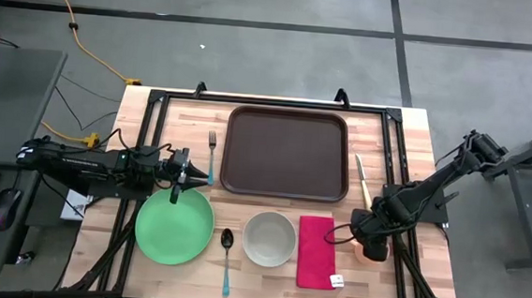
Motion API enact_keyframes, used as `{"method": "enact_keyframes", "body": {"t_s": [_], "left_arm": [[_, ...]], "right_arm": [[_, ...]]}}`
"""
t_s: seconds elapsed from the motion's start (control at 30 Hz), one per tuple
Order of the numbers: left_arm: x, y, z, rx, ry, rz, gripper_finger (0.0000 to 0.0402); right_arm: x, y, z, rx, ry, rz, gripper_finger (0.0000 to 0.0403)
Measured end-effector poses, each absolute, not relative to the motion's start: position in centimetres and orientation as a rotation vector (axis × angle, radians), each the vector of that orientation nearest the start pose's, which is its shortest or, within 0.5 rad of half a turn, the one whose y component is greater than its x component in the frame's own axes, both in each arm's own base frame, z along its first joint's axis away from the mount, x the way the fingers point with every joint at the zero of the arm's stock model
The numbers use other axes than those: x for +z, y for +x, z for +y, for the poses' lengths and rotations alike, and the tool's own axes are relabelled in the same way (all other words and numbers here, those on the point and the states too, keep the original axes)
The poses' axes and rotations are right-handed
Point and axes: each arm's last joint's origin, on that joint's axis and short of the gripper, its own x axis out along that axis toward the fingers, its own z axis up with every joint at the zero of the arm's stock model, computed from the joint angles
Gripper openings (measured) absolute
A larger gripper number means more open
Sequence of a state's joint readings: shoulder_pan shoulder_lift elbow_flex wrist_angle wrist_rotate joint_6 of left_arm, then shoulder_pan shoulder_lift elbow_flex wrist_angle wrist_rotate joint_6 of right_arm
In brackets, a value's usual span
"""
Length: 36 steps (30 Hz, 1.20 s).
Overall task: Set up tray
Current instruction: Put the orange mug on the brown tray
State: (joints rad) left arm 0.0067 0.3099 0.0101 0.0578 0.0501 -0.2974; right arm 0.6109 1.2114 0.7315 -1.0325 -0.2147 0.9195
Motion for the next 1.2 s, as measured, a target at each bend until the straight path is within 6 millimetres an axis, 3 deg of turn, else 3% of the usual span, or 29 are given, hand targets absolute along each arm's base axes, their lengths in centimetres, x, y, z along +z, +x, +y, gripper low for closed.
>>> {"method": "enact_keyframes", "body": {"t_s": [0.23,0.53,1.2], "left_arm": [[14.58,11.42,-0.03,0.01,-0.325,0.245,0.0145],[14.58,11.42,-0.02,0.014,-0.326,0.244,0.0145],[14.59,11.42,0.06,0.043,-0.356,0.239,0.0145]], "right_arm": [[19.48,14.29,10.71,-0.086,0.388,1.643,0.0082],[19.49,14.26,10.73,-0.077,0.39,1.651,0.0006],[19.9,14.28,11.01,-0.018,0.454,1.703,0.0]]}}
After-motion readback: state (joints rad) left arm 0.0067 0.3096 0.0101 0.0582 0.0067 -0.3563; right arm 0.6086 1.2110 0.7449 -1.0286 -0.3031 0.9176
